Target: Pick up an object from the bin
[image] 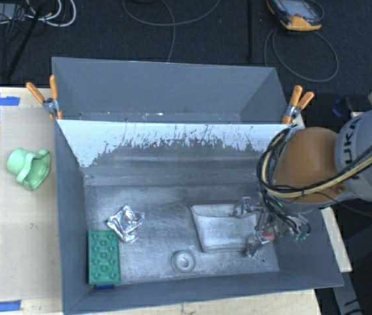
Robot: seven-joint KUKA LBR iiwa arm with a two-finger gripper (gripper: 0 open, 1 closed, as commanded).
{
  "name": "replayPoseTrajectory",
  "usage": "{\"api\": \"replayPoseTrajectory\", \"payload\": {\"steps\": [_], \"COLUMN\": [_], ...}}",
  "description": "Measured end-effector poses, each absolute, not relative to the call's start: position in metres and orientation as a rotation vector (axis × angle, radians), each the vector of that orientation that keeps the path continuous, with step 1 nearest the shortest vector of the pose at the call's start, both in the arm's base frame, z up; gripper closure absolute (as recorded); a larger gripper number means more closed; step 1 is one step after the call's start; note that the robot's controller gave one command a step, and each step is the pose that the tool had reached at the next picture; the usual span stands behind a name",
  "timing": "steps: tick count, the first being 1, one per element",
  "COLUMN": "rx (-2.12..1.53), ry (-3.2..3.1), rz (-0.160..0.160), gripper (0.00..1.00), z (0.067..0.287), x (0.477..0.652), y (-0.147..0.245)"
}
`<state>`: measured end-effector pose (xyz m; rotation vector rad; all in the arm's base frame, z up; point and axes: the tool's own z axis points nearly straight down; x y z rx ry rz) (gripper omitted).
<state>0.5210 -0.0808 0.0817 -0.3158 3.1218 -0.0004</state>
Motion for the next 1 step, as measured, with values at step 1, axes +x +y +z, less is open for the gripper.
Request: {"api": "replayPoseTrajectory", "payload": {"steps": [1], "rx": [-0.418], "ry": [3.107], "rz": [-0.002], "gripper": [1.00], "z": [0.2234], "x": [0.5209], "y": [-0.0648]}}
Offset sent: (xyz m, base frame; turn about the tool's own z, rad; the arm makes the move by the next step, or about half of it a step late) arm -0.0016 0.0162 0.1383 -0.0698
